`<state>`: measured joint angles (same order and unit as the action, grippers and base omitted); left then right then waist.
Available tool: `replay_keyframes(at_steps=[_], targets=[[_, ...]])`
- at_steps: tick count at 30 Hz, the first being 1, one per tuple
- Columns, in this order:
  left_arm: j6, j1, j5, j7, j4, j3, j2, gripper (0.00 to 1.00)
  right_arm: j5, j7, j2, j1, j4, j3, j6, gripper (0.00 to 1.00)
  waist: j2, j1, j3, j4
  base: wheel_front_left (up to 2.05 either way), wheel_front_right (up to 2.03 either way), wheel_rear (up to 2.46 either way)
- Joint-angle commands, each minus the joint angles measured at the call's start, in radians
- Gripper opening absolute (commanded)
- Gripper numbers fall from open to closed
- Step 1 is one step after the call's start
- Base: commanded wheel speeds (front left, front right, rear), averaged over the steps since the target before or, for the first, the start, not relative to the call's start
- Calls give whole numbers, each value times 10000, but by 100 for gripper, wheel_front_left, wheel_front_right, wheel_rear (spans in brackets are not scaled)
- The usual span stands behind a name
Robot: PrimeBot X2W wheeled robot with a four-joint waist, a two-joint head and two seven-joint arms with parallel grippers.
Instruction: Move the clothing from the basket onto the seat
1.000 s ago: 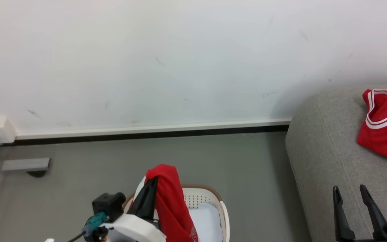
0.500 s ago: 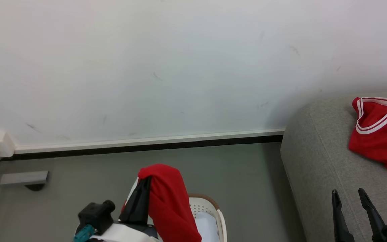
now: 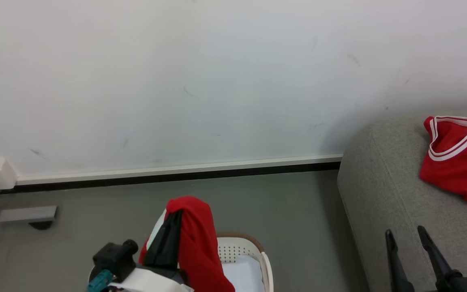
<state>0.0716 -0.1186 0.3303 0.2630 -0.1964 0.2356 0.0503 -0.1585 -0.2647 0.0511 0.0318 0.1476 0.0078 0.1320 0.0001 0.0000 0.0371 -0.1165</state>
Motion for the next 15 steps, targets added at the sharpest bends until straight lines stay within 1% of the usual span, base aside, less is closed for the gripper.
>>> replay_keyframes(at_steps=[1,5,10,15], targets=[[58,-70,-74,25,99,-11,20,0,85,6,82,-63,-56,119,-26,100,-1,0,-23,7,0,0,0],[95,-188,-83,25,285,93,17,0,-51,6,349,-307,-89,919,-26,100,-1,0,-70,28,0,0,0],[132,-314,-37,24,524,286,16,0,-308,8,884,-781,-17,2556,-24,100,-1,0,-98,40,0,0,0],[98,-426,52,24,739,589,14,0,-590,6,1246,-1490,102,4371,-26,100,-1,0,-90,74,0,0,0]])
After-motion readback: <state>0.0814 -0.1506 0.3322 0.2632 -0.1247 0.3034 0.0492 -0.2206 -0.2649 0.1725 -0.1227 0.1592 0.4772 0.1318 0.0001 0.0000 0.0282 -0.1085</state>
